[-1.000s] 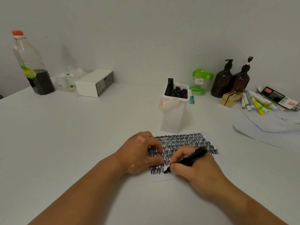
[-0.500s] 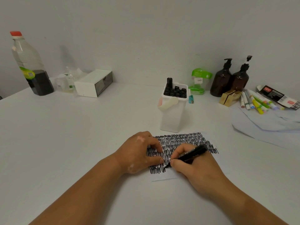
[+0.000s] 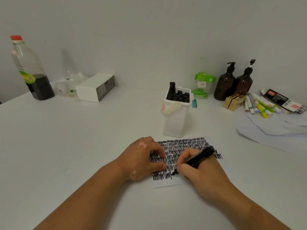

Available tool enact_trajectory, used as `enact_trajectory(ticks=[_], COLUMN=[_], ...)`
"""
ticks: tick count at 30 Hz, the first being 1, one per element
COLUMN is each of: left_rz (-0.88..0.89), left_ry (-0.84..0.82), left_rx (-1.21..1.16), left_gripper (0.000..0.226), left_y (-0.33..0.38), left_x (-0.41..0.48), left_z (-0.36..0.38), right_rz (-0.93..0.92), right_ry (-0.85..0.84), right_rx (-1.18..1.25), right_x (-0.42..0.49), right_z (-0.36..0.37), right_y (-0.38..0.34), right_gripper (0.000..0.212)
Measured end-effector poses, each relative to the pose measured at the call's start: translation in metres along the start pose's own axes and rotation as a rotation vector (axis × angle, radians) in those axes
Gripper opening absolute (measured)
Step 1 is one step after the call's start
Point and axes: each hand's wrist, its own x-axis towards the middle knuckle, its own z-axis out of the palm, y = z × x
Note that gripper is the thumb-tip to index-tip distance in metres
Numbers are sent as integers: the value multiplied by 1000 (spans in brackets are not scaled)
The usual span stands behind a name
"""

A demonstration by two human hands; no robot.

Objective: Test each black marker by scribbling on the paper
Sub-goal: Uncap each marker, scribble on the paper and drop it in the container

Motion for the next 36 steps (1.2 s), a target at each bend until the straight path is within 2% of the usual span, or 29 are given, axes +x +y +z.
enact_trajectory(ticks=[3, 5, 9, 12, 14, 17, 19, 22, 25, 28, 32, 36], left_rz=[-6, -12, -58, -106, -162, -197, -180, -106, -67, -49, 11, 72], left_ry=[11, 49, 149, 202, 196, 193, 181, 144, 113, 100, 65, 67], left_rx=[-37, -162, -400, -590, -717, -760, -793, -782, -752, -727, -669, -678], left_gripper=[24, 20, 43, 42, 43, 30, 26, 23, 22, 22, 21, 13], left_y=[1, 2, 5, 9, 10, 8, 9, 12, 15, 15, 16, 18], left_x=[-1, -3, -5, -3, -2, -1, -1, -3, -4, -3, -4, -5], left_z=[-2, -6, -11, -9, -8, -9, -9, -8, -7, -5, -4, -5], right_rz=[59, 94, 70, 39, 26, 63, 62, 20, -9, -19, -23, -17], right_ry=[69, 103, 144, 169, 148, 126, 149, 192, 191, 162, 118, 90], right_rx=[334, 532, 595, 588, 680, 832, 848, 768, 698, 659, 596, 553], right_x=[3, 6, 10, 12, 12, 12, 12, 11, 9, 9, 7, 6], right_z=[-8, -16, -29, -34, -37, -39, -40, -42, -43, -42, -36, -35], right_y=[1, 3, 9, 13, 13, 8, 6, 6, 4, 6, 4, 1], right_gripper=[9, 12, 17, 13, 11, 14, 8, 16, 4, 10, 29, 22])
